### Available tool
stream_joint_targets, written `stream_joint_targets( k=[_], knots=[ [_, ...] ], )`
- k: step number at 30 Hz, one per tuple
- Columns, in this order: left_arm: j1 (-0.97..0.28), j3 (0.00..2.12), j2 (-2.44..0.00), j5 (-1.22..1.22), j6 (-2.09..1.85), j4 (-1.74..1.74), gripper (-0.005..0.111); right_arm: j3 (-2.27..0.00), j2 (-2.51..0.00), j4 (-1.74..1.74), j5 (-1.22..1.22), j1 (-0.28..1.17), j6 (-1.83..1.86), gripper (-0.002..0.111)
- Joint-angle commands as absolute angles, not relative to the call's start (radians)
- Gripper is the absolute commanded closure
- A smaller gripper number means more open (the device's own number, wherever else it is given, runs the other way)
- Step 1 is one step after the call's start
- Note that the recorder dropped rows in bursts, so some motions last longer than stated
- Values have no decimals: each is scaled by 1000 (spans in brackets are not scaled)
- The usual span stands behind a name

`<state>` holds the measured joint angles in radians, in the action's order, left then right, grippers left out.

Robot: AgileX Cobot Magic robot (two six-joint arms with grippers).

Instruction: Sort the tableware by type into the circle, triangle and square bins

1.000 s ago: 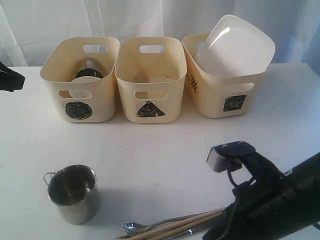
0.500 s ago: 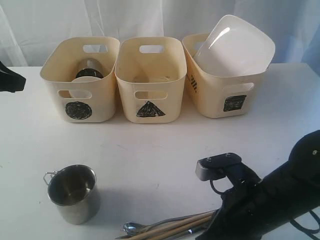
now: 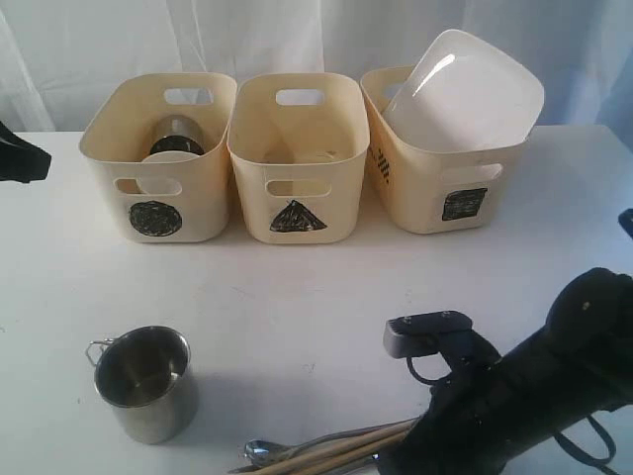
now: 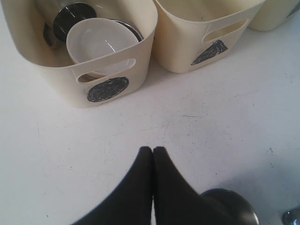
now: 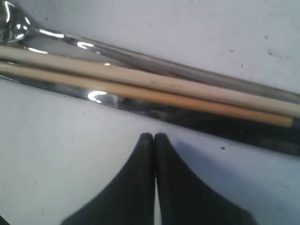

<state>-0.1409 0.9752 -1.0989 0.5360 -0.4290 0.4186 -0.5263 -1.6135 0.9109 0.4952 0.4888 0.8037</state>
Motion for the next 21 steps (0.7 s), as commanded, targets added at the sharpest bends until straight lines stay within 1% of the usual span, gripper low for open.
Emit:
stream_joint_targets(
  k=[1, 10, 21],
  knots=[
    [-142, 967, -1095, 545, -423, 425, 107, -546, -1654, 907, 412, 493, 811, 108],
    [-142, 967, -1095, 545, -423, 425, 107, -610, -1678, 920, 360, 493, 811, 108],
    [-142, 967, -1095, 547, -421, 425, 107, -688, -1798, 926, 348, 493, 811, 108]
  ],
)
